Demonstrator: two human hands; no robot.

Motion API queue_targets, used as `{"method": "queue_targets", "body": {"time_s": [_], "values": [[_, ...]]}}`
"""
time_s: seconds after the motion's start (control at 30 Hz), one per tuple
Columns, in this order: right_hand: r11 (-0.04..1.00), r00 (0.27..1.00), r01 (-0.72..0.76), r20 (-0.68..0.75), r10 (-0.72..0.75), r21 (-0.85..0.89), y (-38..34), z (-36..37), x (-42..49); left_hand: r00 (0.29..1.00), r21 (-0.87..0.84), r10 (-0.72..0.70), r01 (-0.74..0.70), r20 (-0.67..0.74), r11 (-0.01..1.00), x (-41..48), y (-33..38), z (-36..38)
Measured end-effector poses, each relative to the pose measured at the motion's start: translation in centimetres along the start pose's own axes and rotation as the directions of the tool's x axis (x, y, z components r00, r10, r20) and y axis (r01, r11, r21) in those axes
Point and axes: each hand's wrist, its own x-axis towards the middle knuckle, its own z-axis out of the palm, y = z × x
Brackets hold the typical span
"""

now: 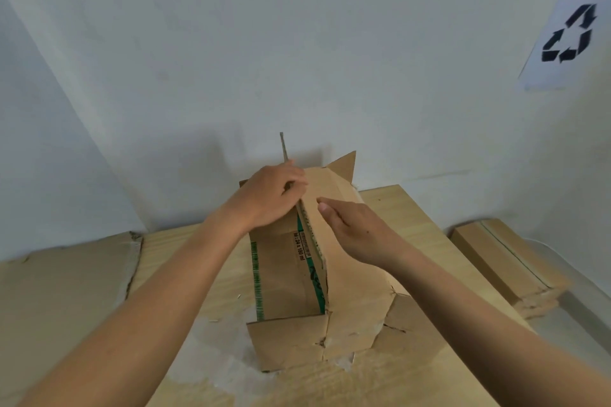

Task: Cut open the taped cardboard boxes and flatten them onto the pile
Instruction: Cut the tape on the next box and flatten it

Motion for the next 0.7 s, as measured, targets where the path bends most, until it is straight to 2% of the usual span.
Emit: {"method": "queue_targets", "body": {"time_s": [0.1,0.2,0.27,0.47,0.6,0.7], "values": [[0.966,0.994,-0.046,0.085,0.069,-0.253,1.3,1.0,0.0,0.997,-0.062,-0.072,0.072,0.002,0.995,-0.9,-0.5,-0.4],[0.918,0.973,-0.046,0.191,0.131,-0.394,2.5,2.5,-0.1,0.989,-0.077,-0.140,0.143,0.042,0.987,-2.0,-1.1,-1.1],[0.892,0.964,-0.029,0.223,0.144,-0.451,3.1,3.7,-0.1,0.978,-0.085,-0.202,0.206,0.051,0.975,-2.7,-2.3,-1.3],[0.857,0.969,-0.026,0.198,0.148,-0.514,3.8,5.1,-0.2,0.922,-0.037,-0.377,0.381,0.085,0.924,-4.7,-4.5,1.0],[0.851,0.975,-0.023,0.176,0.135,-0.525,4.2,5.4,-0.1,0.917,0.135,-0.370,0.352,0.146,0.926,-4.5,-4.2,3.9],[0.861,0.980,-0.019,0.163,0.117,-0.509,4.4,5.6,0.0,0.950,0.092,-0.241,0.226,0.200,0.970,-3.9,-2.2,6.2]]}}
